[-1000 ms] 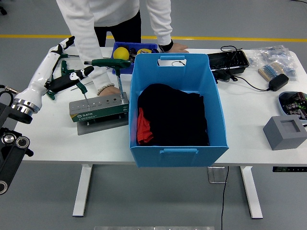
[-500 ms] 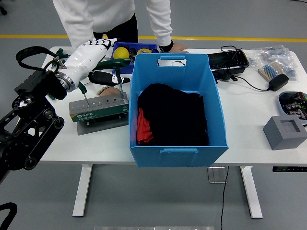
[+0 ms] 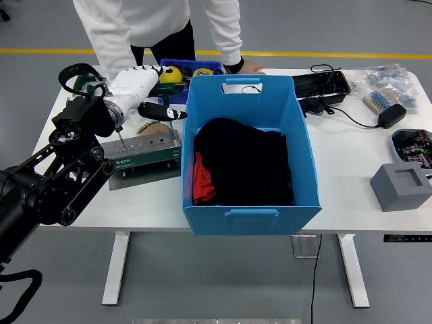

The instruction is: Lift tool from toolbox,place it in box,lift tool from toolbox,place it in box

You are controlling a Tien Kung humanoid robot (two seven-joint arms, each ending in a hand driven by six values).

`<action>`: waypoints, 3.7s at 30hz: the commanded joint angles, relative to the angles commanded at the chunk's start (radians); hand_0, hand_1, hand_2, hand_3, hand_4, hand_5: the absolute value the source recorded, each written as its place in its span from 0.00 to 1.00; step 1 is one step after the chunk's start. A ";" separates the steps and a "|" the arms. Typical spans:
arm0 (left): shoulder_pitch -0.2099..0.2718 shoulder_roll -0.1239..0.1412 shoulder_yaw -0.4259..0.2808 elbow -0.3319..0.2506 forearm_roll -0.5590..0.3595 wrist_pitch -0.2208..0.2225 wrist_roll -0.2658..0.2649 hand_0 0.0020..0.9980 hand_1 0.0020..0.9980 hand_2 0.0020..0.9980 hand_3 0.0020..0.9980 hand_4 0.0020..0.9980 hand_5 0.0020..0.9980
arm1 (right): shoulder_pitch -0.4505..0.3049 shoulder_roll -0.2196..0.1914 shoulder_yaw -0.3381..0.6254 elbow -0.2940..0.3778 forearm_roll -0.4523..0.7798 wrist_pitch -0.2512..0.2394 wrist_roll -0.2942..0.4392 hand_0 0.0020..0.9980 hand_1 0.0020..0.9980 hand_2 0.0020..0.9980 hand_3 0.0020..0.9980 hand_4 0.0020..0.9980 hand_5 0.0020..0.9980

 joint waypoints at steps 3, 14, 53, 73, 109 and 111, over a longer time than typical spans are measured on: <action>-0.016 -0.001 0.009 0.028 0.015 0.006 0.010 0.71 0.76 0.76 0.77 1.00 0.66 | 0.001 -0.001 -0.002 -0.001 0.004 0.001 0.001 0.63 0.61 0.68 0.55 0.77 0.67; -0.043 -0.003 0.014 0.083 -0.028 -0.007 0.067 0.46 0.51 0.50 0.60 1.00 0.72 | 0.006 -0.005 -0.009 -0.002 0.018 0.001 0.007 0.63 0.61 0.68 0.55 0.77 0.67; -0.071 -0.024 0.089 0.189 -0.187 0.095 0.051 0.11 0.04 0.08 0.16 1.00 0.67 | 0.011 -0.009 -0.003 -0.003 0.005 0.001 0.004 0.63 0.61 0.68 0.55 0.77 0.67; -0.096 -0.001 0.123 0.211 -0.219 0.194 -0.020 0.08 0.00 0.01 0.02 1.00 0.74 | 0.003 -0.008 0.012 -0.001 -0.016 -0.002 -0.002 0.63 0.61 0.68 0.55 0.77 0.67; -0.282 0.141 0.277 0.152 -0.245 0.246 -0.236 0.05 0.00 0.00 0.00 0.75 0.56 | 0.004 -0.009 0.016 -0.004 -0.012 0.000 -0.003 0.63 0.61 0.68 0.55 0.77 0.67; -0.290 0.148 0.278 0.143 -0.246 0.244 -0.247 0.05 0.00 0.00 0.00 0.75 0.56 | 0.003 -0.009 0.018 -0.004 -0.016 0.000 -0.004 0.63 0.61 0.68 0.55 0.77 0.67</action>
